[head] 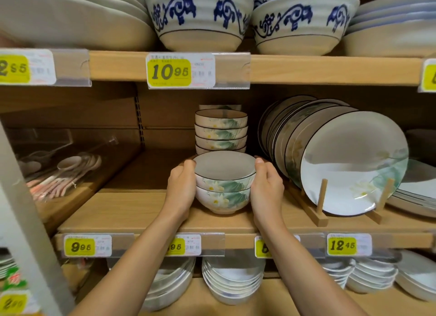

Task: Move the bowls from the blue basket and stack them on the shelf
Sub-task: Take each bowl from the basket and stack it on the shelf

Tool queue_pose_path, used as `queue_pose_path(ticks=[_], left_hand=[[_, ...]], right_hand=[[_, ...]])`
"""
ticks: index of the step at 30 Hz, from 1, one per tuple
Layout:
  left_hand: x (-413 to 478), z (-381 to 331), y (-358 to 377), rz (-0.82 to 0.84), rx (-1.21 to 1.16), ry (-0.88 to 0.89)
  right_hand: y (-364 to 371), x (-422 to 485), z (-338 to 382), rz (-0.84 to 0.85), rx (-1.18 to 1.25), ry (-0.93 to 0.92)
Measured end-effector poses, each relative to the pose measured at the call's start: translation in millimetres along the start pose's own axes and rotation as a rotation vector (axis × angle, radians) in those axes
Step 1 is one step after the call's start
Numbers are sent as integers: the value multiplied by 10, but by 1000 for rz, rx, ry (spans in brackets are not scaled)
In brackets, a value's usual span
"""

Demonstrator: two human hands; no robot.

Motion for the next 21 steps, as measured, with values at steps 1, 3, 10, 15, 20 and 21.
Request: queue_pose_path(ticks=[1,3,10,15,20,21], left_hand=[[-7,2,0,-5,7,1],[-17,14,-8,-34,14,-9],[-109,-31,-4,-88,3,-26],[-146,-21,-24,-153,-24,-53],[-167,19,-36,-160,-33,-82],[-177,17,-30,-145,-30,-97]], right_hand=[[-5,-7,17,-1,-5,-5],[-27,-30,68,-8,-23,-25],[-55,-69,155,-13,-80,-61],[-49,-68,174,-13,-76,-66],[-28,-74,165,11,-62,-50],[-26,-72,164,25,-56,-32]])
Point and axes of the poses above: each hand's wrist, its own x-axis towards the middle knuckle, its own y-axis out of the palm, z = x × y, the point moved 10 cm from there along x, towards the middle knuckle, and after that the axes turned 6 degrees about -x, right-handed, at the moved point
